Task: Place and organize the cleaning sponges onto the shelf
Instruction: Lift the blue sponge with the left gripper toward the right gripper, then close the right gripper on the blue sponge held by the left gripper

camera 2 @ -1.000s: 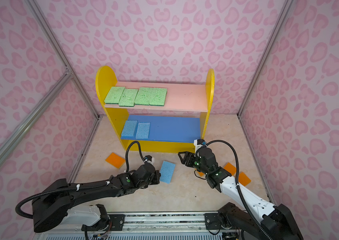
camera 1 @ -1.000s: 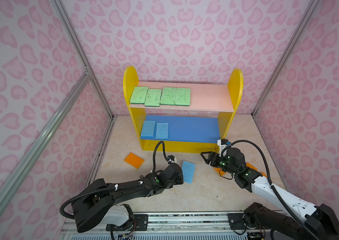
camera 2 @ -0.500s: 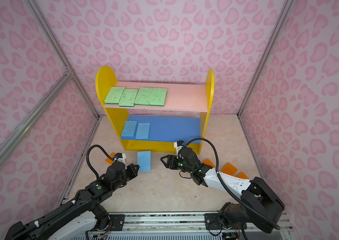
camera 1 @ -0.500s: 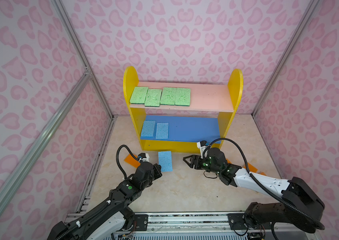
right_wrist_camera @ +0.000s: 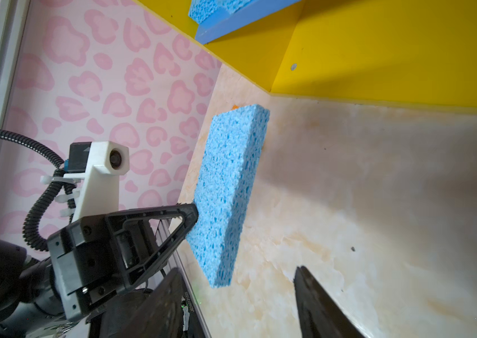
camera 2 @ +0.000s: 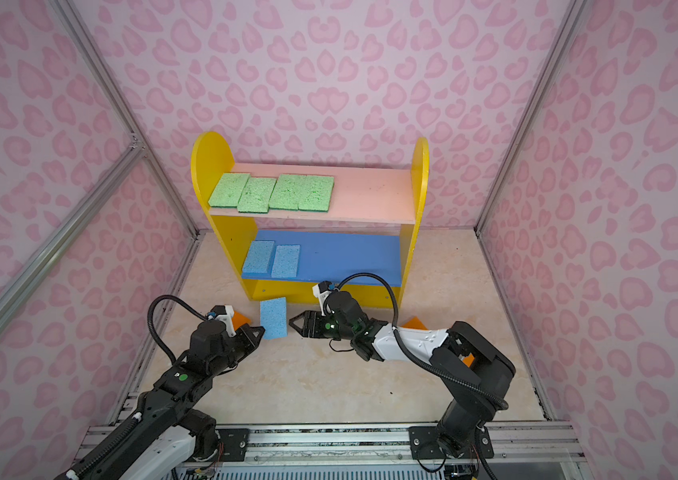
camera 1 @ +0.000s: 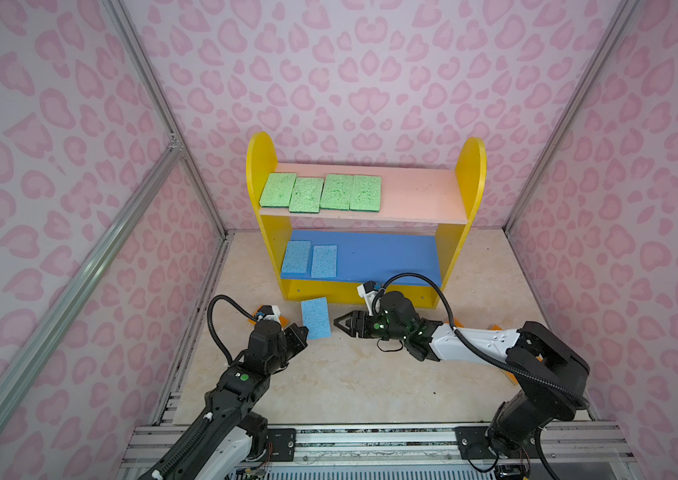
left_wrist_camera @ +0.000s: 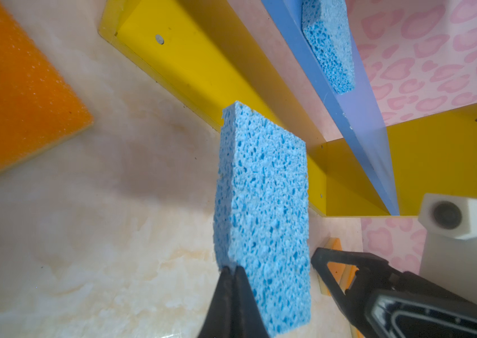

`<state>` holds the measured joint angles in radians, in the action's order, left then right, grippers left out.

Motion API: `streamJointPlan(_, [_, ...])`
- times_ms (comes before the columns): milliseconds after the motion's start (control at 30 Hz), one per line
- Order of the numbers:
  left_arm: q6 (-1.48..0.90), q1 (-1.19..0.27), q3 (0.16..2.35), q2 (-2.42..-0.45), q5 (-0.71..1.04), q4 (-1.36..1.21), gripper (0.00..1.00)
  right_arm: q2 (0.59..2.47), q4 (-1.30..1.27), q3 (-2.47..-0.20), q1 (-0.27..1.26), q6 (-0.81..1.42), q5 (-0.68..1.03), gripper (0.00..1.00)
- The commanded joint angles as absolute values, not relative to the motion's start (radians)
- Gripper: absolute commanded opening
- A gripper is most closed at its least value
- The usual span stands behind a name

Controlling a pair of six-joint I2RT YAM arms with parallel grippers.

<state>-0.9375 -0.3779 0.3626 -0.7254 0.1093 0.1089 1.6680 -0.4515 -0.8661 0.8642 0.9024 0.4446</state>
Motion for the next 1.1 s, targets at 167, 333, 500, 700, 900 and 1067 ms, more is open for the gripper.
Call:
streamJointPlan(167, [-0.917, -0.353, 0.373, -0.721, 0.147, 0.093, 0.04, 1.753, -0.54, -0.908, 0.874, 0.959, 0.505, 0.56])
streamJointPlan(333, [-0.912, -0.342, 0.376, -0.724, 0.152, 0.095, 0.04, 1.772, -0.562, -0.916, 0.877, 0.974, 0.525, 0.51])
streamJointPlan(500, [-0.914, -0.341, 0.375, -0.724, 0.156, 0.091, 0.04, 1.779, -0.564, -0.919, 0.884, 0.977, 0.532, 0.47])
streamJointPlan(700, [-0.914, -0.341, 0.374, -0.721, 0.15, 0.094, 0.04, 1.791, -0.564, -0.926, 0.888, 0.985, 0.535, 0.44])
streamJointPlan(900, [-0.915, -0.339, 0.378, -0.721, 0.15, 0.094, 0.04, 1.798, -0.559, -0.935, 0.892, 0.991, 0.541, 0.39])
streamJointPlan(1067, [-0.913, -0.339, 0.381, -0.716, 0.153, 0.099, 0.04, 1.799, -0.557, -0.937, 0.892, 0.991, 0.541, 0.28])
